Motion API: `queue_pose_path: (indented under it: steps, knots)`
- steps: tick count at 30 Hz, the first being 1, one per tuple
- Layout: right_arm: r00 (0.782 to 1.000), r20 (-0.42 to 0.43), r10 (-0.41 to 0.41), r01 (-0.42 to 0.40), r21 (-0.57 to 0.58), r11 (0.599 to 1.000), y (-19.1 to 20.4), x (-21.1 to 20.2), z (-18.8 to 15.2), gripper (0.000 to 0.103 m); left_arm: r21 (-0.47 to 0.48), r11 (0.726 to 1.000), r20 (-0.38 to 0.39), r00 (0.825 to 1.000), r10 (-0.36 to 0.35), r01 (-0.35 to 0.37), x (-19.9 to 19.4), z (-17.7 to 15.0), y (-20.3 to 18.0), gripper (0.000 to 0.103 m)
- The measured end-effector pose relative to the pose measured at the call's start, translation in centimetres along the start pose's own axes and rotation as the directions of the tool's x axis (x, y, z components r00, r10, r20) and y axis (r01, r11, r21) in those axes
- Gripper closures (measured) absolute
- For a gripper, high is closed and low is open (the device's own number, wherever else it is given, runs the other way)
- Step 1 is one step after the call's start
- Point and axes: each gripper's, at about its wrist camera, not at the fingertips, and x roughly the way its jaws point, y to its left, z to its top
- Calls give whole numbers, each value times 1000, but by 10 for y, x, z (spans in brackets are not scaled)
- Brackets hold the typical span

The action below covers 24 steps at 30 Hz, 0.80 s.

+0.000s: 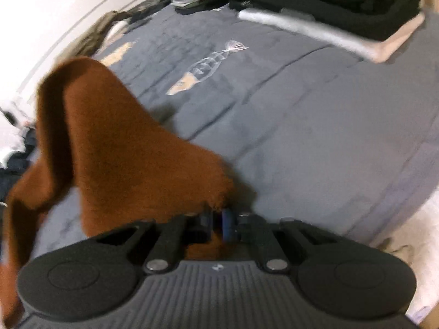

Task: Fold clothes
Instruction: 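Stretch the brown garment with the right tool while the left tool hovers open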

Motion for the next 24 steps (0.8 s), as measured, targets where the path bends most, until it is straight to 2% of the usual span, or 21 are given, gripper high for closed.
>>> queue_pose_path:
  steps: [3,5,8,10,13,16,19,21,24]
  knots:
    - [995,102,11,-10,-6,1000,8,-26,17,98,-7,1000,-1,1000,7,-7,1,0,2,18]
    - [982,189,7,-6,-5,1000,14,-54,45,98,-12,1000,3,1000,9,-9,0,1,4,18]
    - [943,333,-8,17,-22,1000,27,-104,95,98,-20,1000,8,1000,12,-12,-1,3,6,18]
    - [915,401,-40,71,-62,996,41,-132,130,98,-26,1000,10,1000,10,-10,-1,4,7,18]
    - [882,458,-110,184,-120,976,65,-147,174,98,-29,1000,9,1000,11,-11,1,5,9,18]
    - [857,460,-235,367,-222,904,93,-118,201,97,-33,999,2,1000,19,-19,4,6,13,18]
    - [846,439,-305,463,-318,828,106,-65,205,94,-29,999,0,1000,27,-27,4,6,15,18]
    - [845,418,-333,493,-372,786,111,-28,198,92,-25,999,-1,999,35,-35,4,7,18,18]
    - [847,399,-351,505,-397,767,115,9,184,79,-27,999,-3,999,45,-45,4,8,22,18]
